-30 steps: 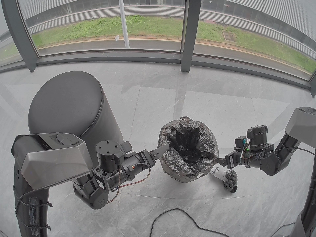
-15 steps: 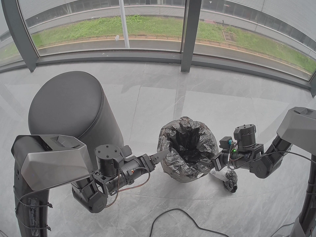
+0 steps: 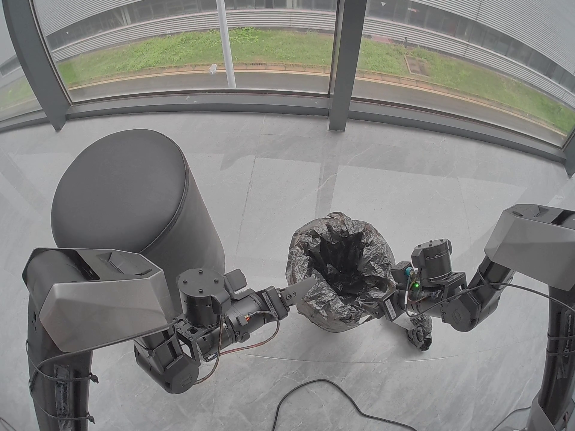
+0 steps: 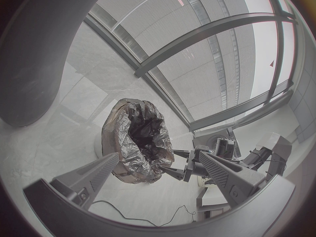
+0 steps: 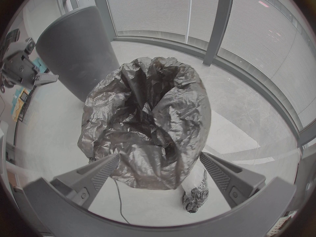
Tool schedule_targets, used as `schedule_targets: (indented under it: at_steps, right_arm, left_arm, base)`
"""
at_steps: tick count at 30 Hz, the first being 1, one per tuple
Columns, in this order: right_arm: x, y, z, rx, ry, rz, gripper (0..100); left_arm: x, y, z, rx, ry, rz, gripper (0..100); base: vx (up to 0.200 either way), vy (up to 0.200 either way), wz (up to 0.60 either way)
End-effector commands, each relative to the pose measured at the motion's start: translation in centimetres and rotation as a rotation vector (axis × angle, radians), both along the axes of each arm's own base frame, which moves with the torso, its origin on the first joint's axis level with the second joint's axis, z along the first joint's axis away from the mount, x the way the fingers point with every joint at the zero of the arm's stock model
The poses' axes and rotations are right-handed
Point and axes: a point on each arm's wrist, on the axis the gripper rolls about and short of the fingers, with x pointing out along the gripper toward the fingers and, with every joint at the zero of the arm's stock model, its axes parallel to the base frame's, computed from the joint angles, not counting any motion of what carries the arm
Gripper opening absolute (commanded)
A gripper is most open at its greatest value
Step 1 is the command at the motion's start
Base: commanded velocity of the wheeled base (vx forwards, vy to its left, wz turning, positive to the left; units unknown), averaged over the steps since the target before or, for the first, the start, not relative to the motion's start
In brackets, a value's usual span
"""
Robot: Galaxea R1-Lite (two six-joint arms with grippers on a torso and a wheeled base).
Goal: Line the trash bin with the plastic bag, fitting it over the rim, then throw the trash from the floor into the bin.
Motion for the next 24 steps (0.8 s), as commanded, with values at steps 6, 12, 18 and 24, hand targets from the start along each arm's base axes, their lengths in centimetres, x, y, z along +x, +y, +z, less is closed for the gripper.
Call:
schedule_targets:
  at_steps: [6, 12, 18, 24]
  right_arm:
    - [-2.3, -0.8, -0.2, -0.045, 0.047, 0.035, 100]
    - [-3.2, -1.4, 0.0, -0.049, 0.062, 0.034, 100]
    - [-3.5, -1.5, -0.8, -0.054, 0.095, 0.029, 100]
    - [-2.3, -0.8, 1.9, -0.008, -0.005, 0.046, 100]
  left_arm:
    - [0.0, -0.1, -0.1, -0.003, -0.001, -0.002, 100]
    - [0.1, -0.1, -0.5, 0.003, 0.006, 0.000, 100]
    - [0.1, -0.2, -0.9, -0.001, -0.001, -0.004, 100]
    - [0.1, -0.1, -0.8, -0.006, -0.009, 0.000, 100]
  base:
    - [0.000, 0.000, 0.00]
    - [0.000, 0.000, 0.00]
    - [0.000, 0.000, 0.00]
    - [0.000, 0.000, 0.00]
